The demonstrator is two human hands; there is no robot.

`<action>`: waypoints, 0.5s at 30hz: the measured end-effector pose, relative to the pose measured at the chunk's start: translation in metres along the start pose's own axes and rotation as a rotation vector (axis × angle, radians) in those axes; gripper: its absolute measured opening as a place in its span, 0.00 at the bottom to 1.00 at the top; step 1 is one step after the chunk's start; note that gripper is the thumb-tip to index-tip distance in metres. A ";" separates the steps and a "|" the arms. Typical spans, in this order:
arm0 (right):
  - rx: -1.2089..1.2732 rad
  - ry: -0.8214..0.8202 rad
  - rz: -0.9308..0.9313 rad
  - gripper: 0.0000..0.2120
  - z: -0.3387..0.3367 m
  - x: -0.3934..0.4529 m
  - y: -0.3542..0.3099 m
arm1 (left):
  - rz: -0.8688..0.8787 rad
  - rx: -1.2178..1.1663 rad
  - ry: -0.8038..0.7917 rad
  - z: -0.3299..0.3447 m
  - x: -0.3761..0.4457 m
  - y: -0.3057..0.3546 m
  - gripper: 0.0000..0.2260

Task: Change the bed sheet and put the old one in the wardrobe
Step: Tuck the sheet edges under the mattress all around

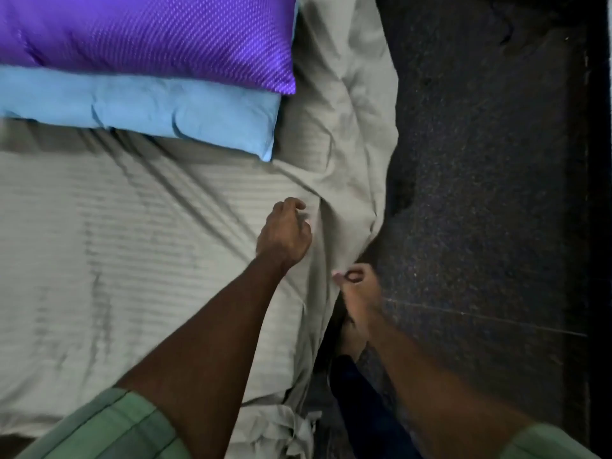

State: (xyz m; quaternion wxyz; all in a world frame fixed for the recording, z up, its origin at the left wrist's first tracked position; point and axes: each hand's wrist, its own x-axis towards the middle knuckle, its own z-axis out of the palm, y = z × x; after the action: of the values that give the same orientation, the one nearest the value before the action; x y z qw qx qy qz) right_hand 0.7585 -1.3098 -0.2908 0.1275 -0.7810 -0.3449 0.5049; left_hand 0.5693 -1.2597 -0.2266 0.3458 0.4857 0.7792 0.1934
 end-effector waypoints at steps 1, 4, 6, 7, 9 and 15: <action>0.024 -0.130 0.026 0.16 0.014 -0.018 0.009 | 0.004 0.023 0.000 -0.003 -0.009 -0.008 0.14; 0.002 -0.304 0.093 0.23 0.051 -0.069 0.032 | 0.043 0.227 -0.060 -0.014 -0.051 -0.044 0.11; 0.025 -0.156 0.026 0.23 0.068 -0.100 0.043 | 0.152 0.398 -0.149 -0.022 -0.090 -0.070 0.12; 0.021 -0.044 -0.060 0.20 0.074 -0.117 0.049 | 0.214 0.460 -0.194 -0.028 -0.110 -0.083 0.12; -0.155 0.133 -0.311 0.17 0.074 -0.148 0.055 | 0.299 0.546 -0.259 -0.037 -0.146 -0.104 0.12; -0.631 -0.045 -0.961 0.18 0.072 -0.256 0.138 | 0.369 0.596 -0.456 -0.053 -0.272 -0.180 0.21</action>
State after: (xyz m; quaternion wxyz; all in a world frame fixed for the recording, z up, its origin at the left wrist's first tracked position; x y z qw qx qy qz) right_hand 0.6870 -1.5918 -0.2204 0.0960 -0.5258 -0.7977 0.2794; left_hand 0.4978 -1.5817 -0.2094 0.3132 0.7263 0.6046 -0.0944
